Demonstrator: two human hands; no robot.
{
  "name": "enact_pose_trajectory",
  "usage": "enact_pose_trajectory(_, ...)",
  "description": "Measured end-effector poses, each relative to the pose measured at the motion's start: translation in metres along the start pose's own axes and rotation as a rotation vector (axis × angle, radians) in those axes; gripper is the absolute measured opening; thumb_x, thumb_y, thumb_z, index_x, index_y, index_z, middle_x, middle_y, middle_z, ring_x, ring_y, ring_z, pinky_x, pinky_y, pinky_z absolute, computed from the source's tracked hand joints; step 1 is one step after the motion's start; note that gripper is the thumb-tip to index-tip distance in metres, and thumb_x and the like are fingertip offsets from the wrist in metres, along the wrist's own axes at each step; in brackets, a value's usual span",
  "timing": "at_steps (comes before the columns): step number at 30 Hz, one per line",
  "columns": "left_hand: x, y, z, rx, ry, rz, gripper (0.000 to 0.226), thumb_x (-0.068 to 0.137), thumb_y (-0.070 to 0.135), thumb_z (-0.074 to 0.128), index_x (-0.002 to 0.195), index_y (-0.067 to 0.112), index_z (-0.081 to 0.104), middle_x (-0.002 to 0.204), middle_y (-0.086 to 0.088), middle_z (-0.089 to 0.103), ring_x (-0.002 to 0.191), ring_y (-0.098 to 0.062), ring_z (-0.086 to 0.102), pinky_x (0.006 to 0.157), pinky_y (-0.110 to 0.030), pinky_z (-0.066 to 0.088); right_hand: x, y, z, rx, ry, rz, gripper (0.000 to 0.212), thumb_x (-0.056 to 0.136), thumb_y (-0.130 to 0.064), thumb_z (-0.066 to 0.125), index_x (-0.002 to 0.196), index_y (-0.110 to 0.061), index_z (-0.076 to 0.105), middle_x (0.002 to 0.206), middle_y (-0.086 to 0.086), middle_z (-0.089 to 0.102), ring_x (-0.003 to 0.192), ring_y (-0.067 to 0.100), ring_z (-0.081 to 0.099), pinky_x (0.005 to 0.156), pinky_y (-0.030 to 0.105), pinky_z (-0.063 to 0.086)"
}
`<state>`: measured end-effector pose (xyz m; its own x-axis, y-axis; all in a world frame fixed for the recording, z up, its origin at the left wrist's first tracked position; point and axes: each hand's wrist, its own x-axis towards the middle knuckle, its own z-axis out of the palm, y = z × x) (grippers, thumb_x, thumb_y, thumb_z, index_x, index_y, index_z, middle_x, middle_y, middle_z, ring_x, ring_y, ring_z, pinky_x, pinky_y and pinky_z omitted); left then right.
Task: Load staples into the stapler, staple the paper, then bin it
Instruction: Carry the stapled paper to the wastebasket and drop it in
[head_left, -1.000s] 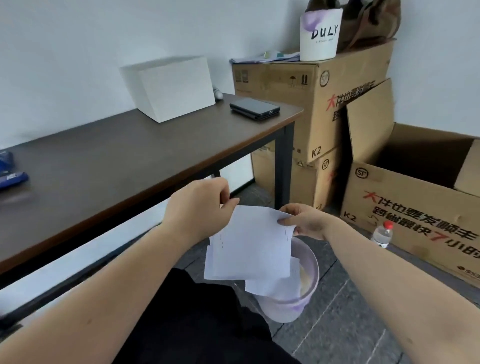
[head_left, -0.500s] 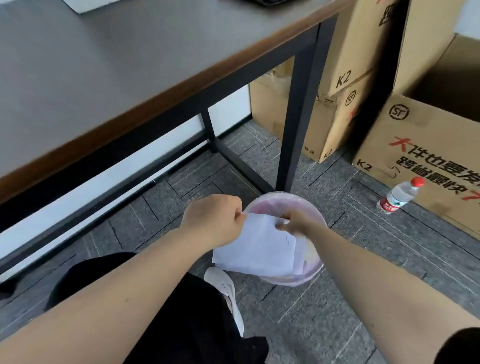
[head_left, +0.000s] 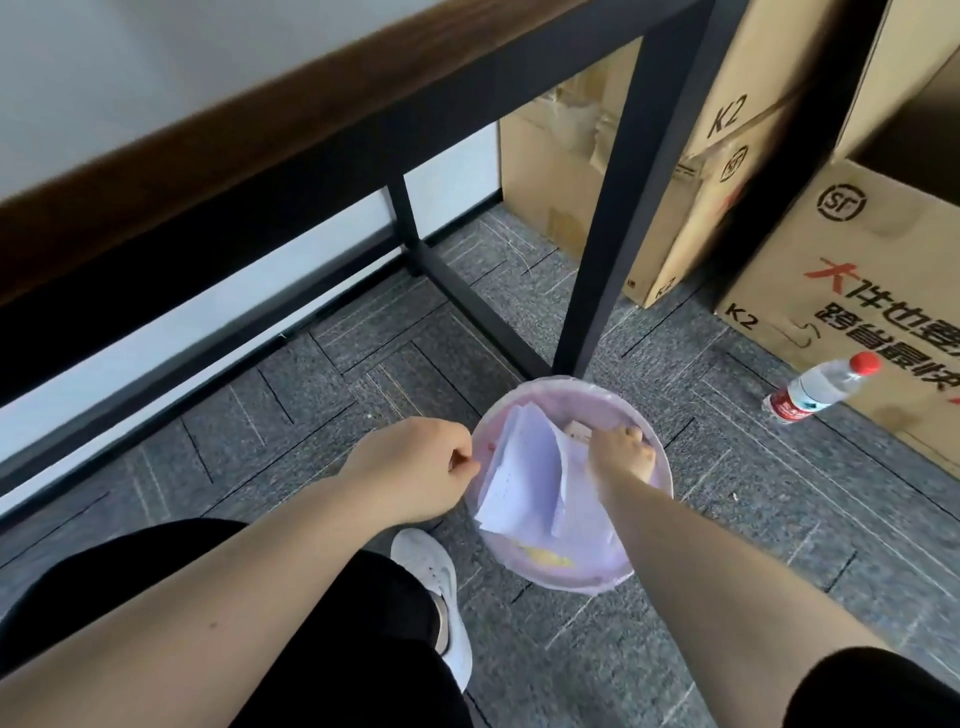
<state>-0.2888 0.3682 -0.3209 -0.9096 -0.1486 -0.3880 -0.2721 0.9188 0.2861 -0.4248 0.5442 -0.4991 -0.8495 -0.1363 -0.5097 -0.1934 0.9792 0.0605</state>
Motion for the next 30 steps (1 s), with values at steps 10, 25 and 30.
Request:
enact_pose_trajectory(10, -0.027, 0.028, -0.048, 0.029, 0.077, -0.037, 0.021, 0.093, 0.038, 0.047, 0.088, 0.023, 0.06, 0.082, 0.009, 0.06, 0.082, -0.02, 0.059, 0.072, -0.031, 0.048, -0.05, -0.021, -0.072, 0.067, -0.018, -0.198, 0.035, 0.087, -0.016, 0.052, 0.12, -0.021, 0.059, 0.12, 0.002, 0.064, 0.112, 0.026, 0.06, 0.089, 0.036, 0.049)
enact_pose_trajectory(25, -0.161, 0.083, -0.19, -0.034, 0.655, 0.089, 0.014, 0.09, 0.029, 0.05, 0.078, 0.022, 0.055, 0.08, 0.003, 0.061, 0.076, -0.019, 0.055, 0.064, -0.028, 0.043, -0.3, -0.018, -0.327, 0.147, 0.575, -0.718, 0.021, 0.088, -0.027, 0.05, 0.069, -0.018, 0.053, 0.072, -0.002, 0.054, 0.071, 0.022, 0.056, 0.061, 0.033, 0.048)
enact_pose_trajectory(30, -0.207, 0.054, -0.229, -0.021, 0.803, -0.054, 0.017, 0.089, 0.035, 0.048, 0.09, 0.024, 0.062, 0.089, 0.006, 0.063, 0.088, -0.02, 0.059, 0.075, -0.033, 0.05, -0.351, -0.062, -0.366, 0.129, 0.711, -0.854, 0.025, 0.09, -0.03, 0.048, 0.066, -0.023, 0.045, 0.075, -0.003, 0.053, 0.076, 0.02, 0.054, 0.061, 0.031, 0.042)
